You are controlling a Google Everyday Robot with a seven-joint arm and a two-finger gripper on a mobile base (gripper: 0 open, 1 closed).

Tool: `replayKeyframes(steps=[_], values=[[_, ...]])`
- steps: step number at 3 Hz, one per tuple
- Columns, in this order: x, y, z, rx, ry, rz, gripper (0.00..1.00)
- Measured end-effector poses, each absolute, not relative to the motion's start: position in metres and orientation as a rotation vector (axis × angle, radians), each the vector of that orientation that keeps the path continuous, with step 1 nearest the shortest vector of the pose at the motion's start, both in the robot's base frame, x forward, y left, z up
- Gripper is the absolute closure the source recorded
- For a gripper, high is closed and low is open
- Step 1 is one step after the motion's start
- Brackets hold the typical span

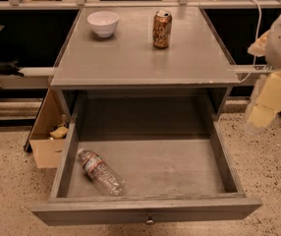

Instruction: Pick water bottle from top drawer and place on counter

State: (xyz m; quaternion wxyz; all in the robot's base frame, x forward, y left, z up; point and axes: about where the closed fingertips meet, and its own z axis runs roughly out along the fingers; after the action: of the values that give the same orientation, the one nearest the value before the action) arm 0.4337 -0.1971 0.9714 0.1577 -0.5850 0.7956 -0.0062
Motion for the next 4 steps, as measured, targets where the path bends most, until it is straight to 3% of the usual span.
replayKeyframes(steps=[1, 2, 4], values=[[0.42, -0.157, 0.952, -1.672, 2.249, 0.037, 0.0], [0.407, -0.068, 0.887, -1.732, 2.253, 0.198, 0.0], [0.411, -0.067, 0.876, -1.727, 2.266, 0.188, 0.0]])
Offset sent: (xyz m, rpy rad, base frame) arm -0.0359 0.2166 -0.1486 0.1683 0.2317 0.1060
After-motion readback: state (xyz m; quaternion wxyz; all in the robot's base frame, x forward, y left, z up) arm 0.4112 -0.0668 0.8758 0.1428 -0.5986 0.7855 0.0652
